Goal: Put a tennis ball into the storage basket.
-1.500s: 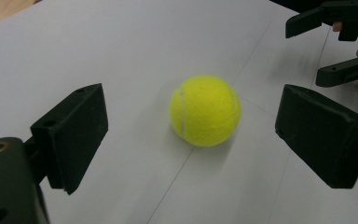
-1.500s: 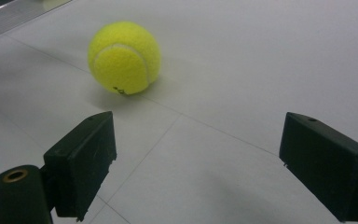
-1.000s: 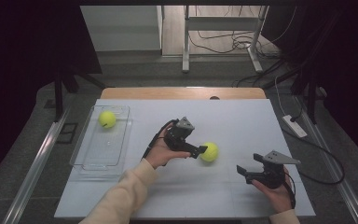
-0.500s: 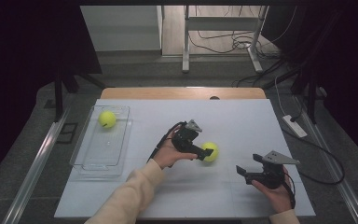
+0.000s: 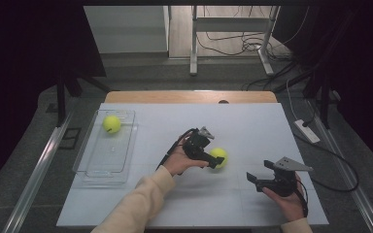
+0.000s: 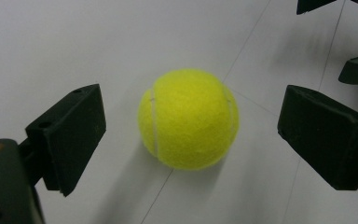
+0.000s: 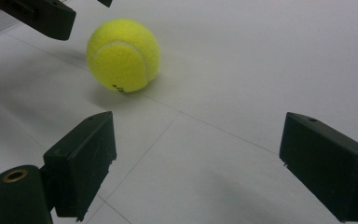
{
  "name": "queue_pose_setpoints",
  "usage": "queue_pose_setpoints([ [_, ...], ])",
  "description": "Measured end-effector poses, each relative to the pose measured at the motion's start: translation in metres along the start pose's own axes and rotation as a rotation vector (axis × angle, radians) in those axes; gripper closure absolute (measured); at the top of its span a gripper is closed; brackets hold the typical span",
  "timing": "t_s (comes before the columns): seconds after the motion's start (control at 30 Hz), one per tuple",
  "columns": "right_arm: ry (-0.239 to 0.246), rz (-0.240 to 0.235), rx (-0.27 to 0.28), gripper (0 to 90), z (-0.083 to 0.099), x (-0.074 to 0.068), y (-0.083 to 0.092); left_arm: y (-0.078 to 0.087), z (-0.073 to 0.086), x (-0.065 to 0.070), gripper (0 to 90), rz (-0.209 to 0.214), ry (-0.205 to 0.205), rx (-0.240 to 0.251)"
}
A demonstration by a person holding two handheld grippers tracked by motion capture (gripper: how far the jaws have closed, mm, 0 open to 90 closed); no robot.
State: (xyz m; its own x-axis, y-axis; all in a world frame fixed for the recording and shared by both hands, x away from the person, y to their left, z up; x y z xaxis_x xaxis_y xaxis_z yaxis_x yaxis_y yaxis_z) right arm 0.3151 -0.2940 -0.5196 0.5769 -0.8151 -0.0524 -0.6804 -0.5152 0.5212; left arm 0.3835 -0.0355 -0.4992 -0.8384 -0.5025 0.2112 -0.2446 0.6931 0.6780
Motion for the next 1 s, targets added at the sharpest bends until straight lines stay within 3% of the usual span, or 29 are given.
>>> queue_pose_setpoints([
  [0.83, 0.001, 0.0, -0.001, 10.9, 0.0, 0.001, -0.001, -0.035, 0.006, -0.001, 9.0, 0.02, 0.014, -0.072],
  [1.0, 0.001, 0.001, -0.002, 10.9, 0.0, 0.001, -0.001, -0.04, 0.006, -0.001, 10.1, 0.003, 0.002, -0.075],
])
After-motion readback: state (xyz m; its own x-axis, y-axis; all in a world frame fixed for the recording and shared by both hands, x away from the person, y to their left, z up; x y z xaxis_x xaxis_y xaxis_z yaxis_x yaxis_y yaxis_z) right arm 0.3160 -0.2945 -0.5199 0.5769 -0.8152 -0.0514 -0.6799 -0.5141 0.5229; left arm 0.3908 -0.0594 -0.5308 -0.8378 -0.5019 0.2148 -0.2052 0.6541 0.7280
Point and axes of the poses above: each handheld gripper's, and its own axes: y roughly backward along the jaws, z roughly out of its underside, x roughly to its right, the point moved 3 cm from there along -y, roughly forward along the jaws, and after that the axes turned 3 degrees about z, right-handed, at the moved point
